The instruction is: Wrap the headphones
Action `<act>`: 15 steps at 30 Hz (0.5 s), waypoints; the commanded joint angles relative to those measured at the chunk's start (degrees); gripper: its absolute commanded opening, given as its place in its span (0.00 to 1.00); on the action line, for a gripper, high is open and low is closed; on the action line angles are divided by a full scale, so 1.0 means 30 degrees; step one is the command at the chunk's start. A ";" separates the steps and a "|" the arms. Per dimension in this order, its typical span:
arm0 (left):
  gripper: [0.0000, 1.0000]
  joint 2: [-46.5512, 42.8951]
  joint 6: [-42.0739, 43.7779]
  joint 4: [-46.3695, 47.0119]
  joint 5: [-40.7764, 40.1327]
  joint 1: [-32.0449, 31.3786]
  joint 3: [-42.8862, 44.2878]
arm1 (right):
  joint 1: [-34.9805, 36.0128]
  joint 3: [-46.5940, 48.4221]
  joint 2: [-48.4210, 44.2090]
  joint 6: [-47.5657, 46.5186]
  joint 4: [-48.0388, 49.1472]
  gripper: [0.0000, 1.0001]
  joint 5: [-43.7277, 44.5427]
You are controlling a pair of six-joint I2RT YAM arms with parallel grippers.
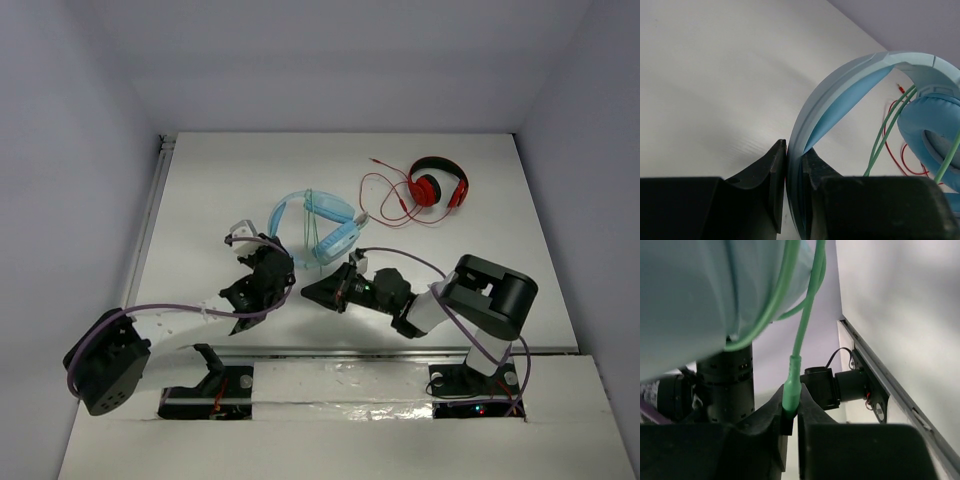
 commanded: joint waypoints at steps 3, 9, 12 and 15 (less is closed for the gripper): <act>0.00 0.0250 -0.1732 0.0758 -0.0454 -0.0627 -0.0149 | 0.0196 0.0520 0.0510 -0.0206 0.8284 0.05 0.0026; 0.00 0.0920 -0.2931 -0.0356 -0.0278 -0.1650 -0.0941 | 0.0196 0.0958 0.0335 -0.0383 0.7639 0.00 0.0320; 0.00 0.1566 -0.3752 -0.1088 -0.0541 -0.2558 -0.0854 | 0.0196 0.1166 0.0364 -0.0208 0.7693 0.01 0.0550; 0.00 0.2211 -0.4485 -0.1529 -0.0484 -0.3435 -0.0794 | 0.0196 0.1254 0.0276 -0.0207 0.6966 0.14 0.1049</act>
